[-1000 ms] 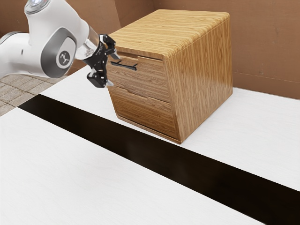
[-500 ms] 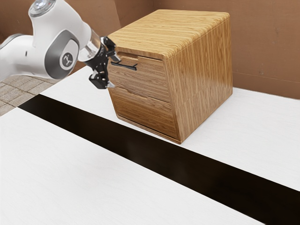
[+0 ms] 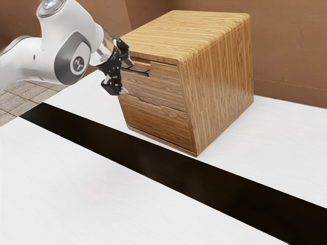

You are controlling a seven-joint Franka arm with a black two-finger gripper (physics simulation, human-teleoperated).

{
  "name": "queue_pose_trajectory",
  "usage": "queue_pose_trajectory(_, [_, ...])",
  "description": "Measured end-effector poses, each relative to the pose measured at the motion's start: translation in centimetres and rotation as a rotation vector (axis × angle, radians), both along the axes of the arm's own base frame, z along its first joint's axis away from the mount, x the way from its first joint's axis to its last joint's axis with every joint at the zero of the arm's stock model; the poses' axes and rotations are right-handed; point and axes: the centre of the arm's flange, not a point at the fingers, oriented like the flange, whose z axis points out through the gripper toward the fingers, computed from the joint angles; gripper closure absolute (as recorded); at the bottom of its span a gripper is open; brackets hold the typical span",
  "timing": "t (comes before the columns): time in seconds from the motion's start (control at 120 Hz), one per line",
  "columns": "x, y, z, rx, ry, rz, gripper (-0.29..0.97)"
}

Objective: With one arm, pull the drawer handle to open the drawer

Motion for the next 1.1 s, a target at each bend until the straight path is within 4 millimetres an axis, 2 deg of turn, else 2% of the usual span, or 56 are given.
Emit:
queue_pose_trajectory(0.433, [0.6, -0.6, -1.0, -0.009, 0.013, -0.004, 0.01])
queue_pose_trajectory(0.825, [0.7, -1.5, -1.1, -0.013, 0.019, -0.014, 0.37])
queue_pose_trajectory(1.1, [-0.4, -2.0, -0.4, 0.023, 0.065, 0.009, 0.61])
